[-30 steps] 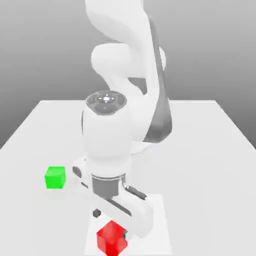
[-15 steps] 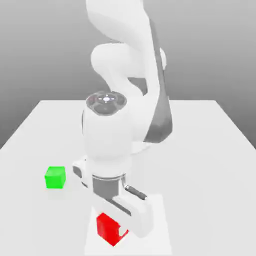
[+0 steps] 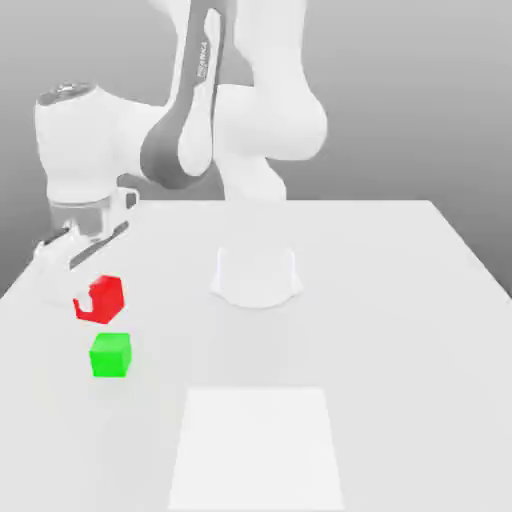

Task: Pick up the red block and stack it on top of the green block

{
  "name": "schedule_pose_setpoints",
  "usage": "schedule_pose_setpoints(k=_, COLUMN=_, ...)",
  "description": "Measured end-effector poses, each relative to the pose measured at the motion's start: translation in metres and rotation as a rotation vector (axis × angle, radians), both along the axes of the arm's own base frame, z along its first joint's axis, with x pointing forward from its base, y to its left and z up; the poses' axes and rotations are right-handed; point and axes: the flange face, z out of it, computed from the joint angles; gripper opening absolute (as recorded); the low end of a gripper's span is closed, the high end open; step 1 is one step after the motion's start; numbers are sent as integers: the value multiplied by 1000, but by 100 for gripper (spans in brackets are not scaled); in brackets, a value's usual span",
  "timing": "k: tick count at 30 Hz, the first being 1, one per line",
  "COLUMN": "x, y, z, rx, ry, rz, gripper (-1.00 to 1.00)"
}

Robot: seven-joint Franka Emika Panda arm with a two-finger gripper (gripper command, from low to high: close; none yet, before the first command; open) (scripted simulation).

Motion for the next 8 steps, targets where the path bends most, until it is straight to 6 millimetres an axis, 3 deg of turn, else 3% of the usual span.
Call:
schedule_pose_setpoints(k=4, x=-1, y=1, z=-33, rx=1, ry=-1, rz=-3, gripper=-100)
schedule_pose_setpoints(k=5, x=-2, y=1, z=-40, rx=1, ry=-1, rz=-6, gripper=100)
schedule_pose_setpoints(k=8, x=-1, y=3, z=-40, rx=1, ry=-1, rz=1, gripper=100)
